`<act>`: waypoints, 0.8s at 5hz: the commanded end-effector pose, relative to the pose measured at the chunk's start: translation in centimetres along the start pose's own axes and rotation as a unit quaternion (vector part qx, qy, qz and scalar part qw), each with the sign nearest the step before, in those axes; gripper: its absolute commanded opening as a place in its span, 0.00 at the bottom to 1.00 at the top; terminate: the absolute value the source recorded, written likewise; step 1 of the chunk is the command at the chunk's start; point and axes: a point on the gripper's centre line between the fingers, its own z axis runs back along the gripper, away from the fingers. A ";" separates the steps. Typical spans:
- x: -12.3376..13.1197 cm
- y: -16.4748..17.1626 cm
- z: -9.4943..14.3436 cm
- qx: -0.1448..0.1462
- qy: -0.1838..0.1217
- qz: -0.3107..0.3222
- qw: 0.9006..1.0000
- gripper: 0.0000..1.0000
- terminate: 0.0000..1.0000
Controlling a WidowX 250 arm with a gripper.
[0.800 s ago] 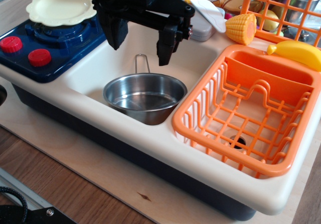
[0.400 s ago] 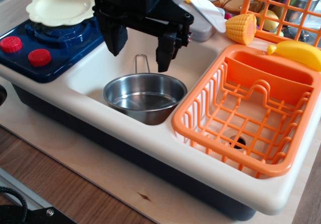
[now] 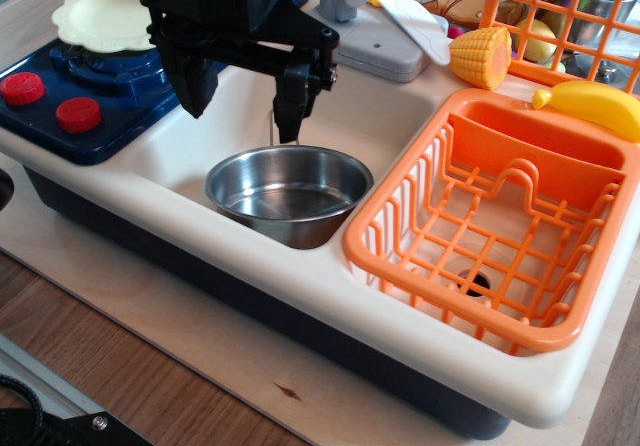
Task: Put pan from sink into drying rack
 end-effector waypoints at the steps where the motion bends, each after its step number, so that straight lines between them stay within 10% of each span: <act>1: 0.3 0.4 -0.9 -0.008 0.007 0.036 0.999 1.00 0.00; 4: -1.0 0.9 -3.9 -0.006 -0.023 0.065 0.998 1.00 0.00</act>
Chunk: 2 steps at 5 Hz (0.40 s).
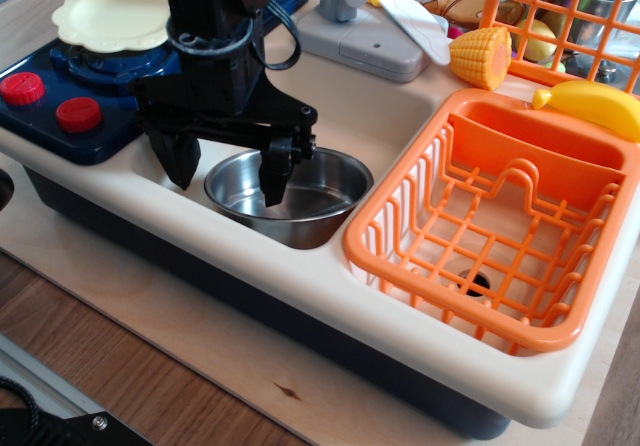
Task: Put pan from sink into drying rack
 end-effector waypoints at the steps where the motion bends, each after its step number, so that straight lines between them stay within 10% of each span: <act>1: 0.4 -0.4 -0.2 -0.009 -0.022 0.018 1.000 1.00 0.00; 2: 0.4 -0.6 -0.1 -0.007 -0.020 0.020 1.000 0.00 0.00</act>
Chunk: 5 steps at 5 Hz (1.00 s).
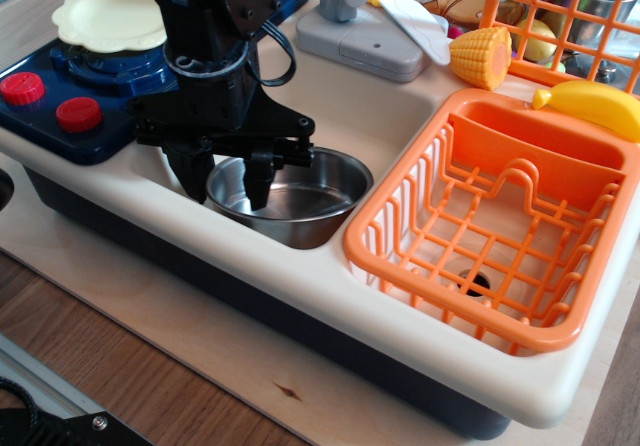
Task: Put pan from sink into drying rack
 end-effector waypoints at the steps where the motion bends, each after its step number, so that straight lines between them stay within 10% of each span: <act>1: 0.7 -0.4 0.7 -0.002 -0.006 -0.003 1.000 0.00 0.00; 5: 3.8 -0.3 5.9 0.046 0.012 -0.058 0.997 0.00 0.00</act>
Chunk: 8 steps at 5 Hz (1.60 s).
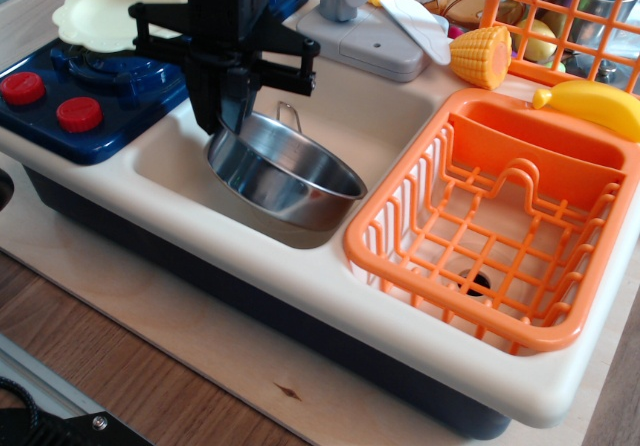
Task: Put pan from sink into drying rack
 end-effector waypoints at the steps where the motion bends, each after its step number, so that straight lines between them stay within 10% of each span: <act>1: -0.6 -0.7 5.7 0.033 -0.036 0.024 0.999 0.00 0.00; 3: -3.0 -1.6 10.3 0.049 -0.062 0.041 0.996 0.00 0.00; 7: -3.4 -9.8 6.8 -0.103 -0.211 0.043 0.971 0.00 0.00; 8: -3.2 -10.5 6.1 -0.139 -0.265 0.020 0.954 1.00 1.00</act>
